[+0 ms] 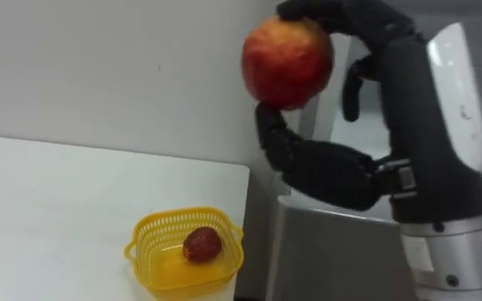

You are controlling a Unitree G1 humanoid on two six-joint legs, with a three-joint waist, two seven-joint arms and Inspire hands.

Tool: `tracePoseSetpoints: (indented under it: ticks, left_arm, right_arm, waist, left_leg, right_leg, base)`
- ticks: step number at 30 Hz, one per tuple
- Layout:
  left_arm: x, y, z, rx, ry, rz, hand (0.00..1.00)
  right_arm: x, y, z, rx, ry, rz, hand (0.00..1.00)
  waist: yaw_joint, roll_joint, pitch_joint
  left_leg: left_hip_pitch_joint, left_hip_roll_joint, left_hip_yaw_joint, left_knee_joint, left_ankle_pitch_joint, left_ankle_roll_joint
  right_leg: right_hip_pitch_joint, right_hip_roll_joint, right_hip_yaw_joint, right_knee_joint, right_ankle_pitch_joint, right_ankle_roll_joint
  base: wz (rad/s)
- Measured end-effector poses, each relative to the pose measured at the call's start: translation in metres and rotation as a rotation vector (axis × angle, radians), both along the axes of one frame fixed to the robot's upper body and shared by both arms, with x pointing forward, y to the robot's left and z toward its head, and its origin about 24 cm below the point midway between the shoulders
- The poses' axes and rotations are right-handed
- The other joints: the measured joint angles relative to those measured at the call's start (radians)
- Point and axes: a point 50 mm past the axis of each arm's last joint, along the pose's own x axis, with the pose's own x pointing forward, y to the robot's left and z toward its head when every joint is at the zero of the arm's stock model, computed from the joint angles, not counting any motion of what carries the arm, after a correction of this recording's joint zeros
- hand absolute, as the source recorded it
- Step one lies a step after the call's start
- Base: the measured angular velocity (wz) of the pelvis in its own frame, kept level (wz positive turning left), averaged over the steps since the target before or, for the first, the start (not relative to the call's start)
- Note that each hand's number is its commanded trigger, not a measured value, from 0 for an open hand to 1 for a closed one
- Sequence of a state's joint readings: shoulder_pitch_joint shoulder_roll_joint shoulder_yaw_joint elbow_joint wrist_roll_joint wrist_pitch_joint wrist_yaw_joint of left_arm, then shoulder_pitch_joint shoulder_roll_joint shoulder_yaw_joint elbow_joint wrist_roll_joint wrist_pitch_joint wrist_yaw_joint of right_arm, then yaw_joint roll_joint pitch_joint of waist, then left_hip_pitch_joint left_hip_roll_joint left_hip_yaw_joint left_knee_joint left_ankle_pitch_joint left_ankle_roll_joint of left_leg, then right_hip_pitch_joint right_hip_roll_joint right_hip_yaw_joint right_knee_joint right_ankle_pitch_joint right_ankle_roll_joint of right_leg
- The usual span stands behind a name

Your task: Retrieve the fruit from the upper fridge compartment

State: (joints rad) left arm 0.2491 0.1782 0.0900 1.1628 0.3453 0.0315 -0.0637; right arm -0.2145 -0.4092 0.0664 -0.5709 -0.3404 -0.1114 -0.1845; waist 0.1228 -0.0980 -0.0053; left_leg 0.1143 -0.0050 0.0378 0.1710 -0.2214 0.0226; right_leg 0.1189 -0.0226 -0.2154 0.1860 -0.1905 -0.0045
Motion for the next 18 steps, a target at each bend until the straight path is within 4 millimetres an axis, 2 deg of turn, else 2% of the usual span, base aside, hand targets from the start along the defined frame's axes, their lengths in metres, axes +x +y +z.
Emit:
tracePoseSetpoints:
  ticks: [1, 4, 12, 14, 15, 17, 18]
  left_arm:
    - [0.003, 0.0, 0.0, -0.008, -0.002, -0.015, 0.0]
    - [0.009, 0.001, 0.0, -0.021, -0.01, -0.026, 0.0]
    - [0.013, 0.012, 0.004, -0.012, -0.005, -0.039, 0.0]
    - [0.013, 0.012, 0.004, -0.015, -0.003, -0.046, 0.0]
    - [0.013, 0.013, 0.004, -0.016, -0.002, -0.045, 0.0]
    - [0.012, 0.014, 0.004, -0.015, 0.001, -0.043, 0.0]
    - [0.011, 0.014, 0.004, -0.015, 0.004, -0.038, 0.0]
  right_arm:
    - [0.0, 0.006, 0.0, -0.032, 0.002, 0.018, 1.0]
    - [0.002, 0.016, -0.003, -0.094, 0.031, 0.062, 1.0]
    - [0.015, 0.039, -0.008, -0.258, 0.118, 0.132, 1.0]
    - [0.024, 0.036, -0.014, -0.273, 0.167, 0.114, 1.0]
    - [0.029, 0.034, -0.018, -0.281, 0.2, 0.102, 1.0]
    - [0.037, 0.032, -0.025, -0.293, 0.245, 0.082, 1.0]
    - [0.042, 0.031, -0.029, -0.302, 0.269, 0.064, 1.0]
  waist:
    - [0.01, -0.004, 0.0033]
    - [0.031, -0.011, 0.0064]
    - [0.068, -0.022, 0.0097]
    - [0.077, -0.03, 0.0081]
    - [0.08, -0.039, 0.0104]
    - [0.085, -0.055, 0.0097]
    - [0.098, -0.064, 0.0111]
  left_leg:
    - [-0.002, 0.0, -0.002, 0.002, 0.0, 0.0]
    - [-0.004, -0.001, -0.009, 0.0, 0.0, 0.0]
    - [-0.018, -0.002, -0.044, 0.0, 0.0, 0.0]
    - [-0.018, -0.004, -0.05, 0.001, 0.001, 0.0]
    - [-0.019, -0.005, -0.054, 0.003, 0.001, 0.001]
    - [-0.022, -0.006, -0.068, 0.004, 0.002, 0.001]
    - [-0.023, -0.007, -0.072, 0.008, 0.002, 0.001]
  right_leg:
    - [-0.001, -0.001, -0.006, -0.001, 0.0, 0.0]
    - [-0.001, -0.002, -0.011, -0.001, 0.0, 0.0]
    - [-0.005, -0.003, -0.038, -0.002, 0.0, 0.0]
    - [-0.002, -0.005, -0.045, -0.002, 0.0, 0.0]
    - [0.002, -0.006, -0.055, -0.002, 0.0, 0.001]
    - [0.003, -0.007, -0.06, -0.002, 0.0, 0.001]
    - [0.003, -0.006, -0.06, -0.002, 0.0, 0.001]
  base:
    - [0.05]
    - [0.07]
    - [0.1]
    - [0.12]
    - [0.21]
    - [0.17]
    - [0.06]
